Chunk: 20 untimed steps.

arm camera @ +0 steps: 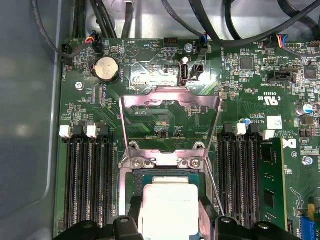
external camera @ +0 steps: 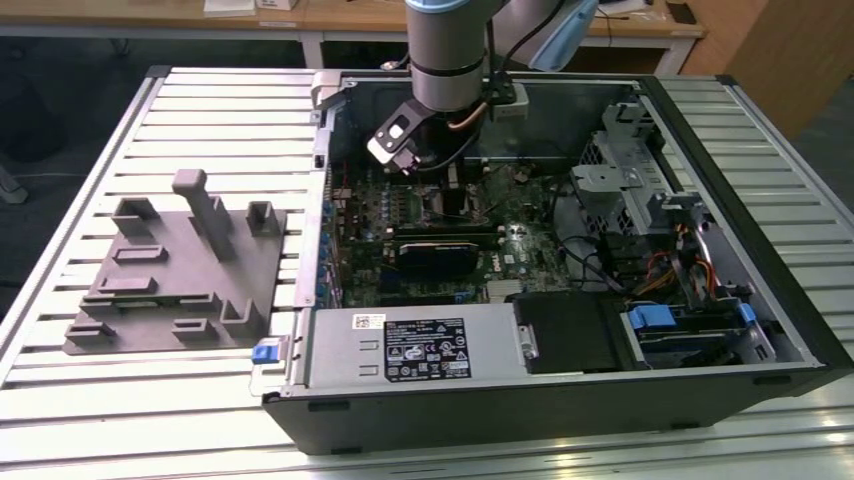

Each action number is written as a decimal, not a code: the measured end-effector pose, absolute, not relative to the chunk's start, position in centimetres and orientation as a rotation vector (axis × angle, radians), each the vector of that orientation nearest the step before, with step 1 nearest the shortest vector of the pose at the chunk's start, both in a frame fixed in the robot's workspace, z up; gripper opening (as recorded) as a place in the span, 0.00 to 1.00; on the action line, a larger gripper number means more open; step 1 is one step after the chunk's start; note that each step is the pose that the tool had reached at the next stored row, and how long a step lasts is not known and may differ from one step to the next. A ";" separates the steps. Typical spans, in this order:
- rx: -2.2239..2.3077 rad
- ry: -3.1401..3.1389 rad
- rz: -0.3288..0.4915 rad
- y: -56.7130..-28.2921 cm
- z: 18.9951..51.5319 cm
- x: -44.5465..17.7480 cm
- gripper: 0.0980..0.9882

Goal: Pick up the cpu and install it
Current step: 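Place the cpu into insertion slot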

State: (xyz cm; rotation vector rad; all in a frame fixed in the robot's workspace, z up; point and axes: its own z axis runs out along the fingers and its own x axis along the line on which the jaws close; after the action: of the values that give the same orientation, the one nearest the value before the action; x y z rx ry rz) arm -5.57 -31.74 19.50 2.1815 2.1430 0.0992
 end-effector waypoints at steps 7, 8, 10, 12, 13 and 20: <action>2.184 2.145 0.105 -31.7 19.6 -5.6 0.48; 2.184 2.145 0.106 -31.7 19.6 -5.6 0.48; 2.186 2.147 0.110 -31.7 19.6 -5.6 0.48; 2.189 2.149 0.114 -31.7 19.6 -5.6 0.48; 2.189 2.149 0.115 -31.7 19.5 -5.6 0.48; 2.190 2.150 0.117 -31.8 19.4 -5.6 0.48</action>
State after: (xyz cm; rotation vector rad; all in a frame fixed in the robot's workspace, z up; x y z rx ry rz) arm -5.57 -31.75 19.39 2.1902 2.1498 0.1169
